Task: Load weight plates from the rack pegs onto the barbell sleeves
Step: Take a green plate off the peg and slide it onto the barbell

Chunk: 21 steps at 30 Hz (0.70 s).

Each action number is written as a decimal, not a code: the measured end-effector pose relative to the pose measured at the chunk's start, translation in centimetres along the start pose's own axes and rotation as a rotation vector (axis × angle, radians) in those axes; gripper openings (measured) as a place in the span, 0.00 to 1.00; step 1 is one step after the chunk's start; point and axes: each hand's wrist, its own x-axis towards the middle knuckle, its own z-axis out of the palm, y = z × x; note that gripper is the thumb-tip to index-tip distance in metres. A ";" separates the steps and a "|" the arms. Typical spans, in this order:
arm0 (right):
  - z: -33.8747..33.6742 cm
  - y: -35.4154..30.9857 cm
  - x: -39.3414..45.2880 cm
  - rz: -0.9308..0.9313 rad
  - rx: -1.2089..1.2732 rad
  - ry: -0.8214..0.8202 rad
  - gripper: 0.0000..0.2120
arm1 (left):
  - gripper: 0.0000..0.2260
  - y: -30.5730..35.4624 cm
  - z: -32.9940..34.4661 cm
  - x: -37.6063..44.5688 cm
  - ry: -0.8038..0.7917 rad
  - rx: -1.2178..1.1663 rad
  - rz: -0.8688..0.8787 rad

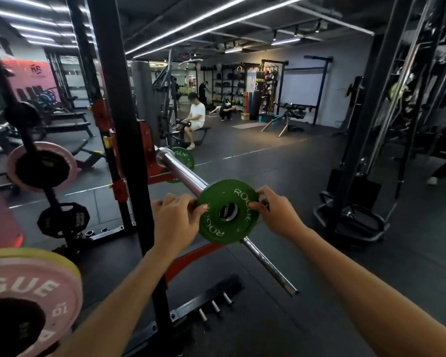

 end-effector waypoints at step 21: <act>4.4 4.5 9.7 -0.512 0.153 -0.081 0.16 | 0.19 2.1 2.7 -0.9 0.189 0.320 -0.298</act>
